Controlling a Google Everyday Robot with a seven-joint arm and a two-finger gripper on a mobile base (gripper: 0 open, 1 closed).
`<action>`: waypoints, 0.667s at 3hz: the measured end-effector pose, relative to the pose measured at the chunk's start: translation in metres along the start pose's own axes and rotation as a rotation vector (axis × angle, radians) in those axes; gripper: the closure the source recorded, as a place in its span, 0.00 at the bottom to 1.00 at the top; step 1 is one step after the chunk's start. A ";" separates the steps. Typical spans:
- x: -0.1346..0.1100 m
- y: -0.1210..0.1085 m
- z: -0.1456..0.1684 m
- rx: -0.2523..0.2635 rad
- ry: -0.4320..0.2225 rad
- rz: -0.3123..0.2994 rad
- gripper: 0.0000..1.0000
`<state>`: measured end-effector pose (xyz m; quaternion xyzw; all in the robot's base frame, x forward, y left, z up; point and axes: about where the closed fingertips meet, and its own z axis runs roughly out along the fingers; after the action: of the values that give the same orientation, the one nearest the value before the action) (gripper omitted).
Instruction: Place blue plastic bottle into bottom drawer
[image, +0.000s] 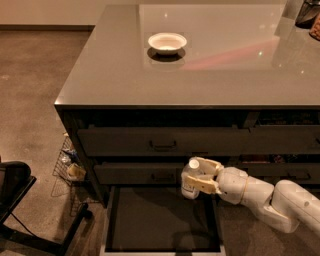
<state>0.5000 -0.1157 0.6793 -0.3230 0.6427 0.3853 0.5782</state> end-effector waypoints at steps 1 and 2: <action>0.000 0.000 0.000 0.000 0.000 0.000 1.00; 0.044 0.009 0.034 -0.046 0.041 0.039 1.00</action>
Offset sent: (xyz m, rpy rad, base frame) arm 0.0055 0.0636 -0.0823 -0.0121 0.1125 0.0887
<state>0.5041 -0.0806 0.6360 -0.3314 0.6514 0.4045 0.5498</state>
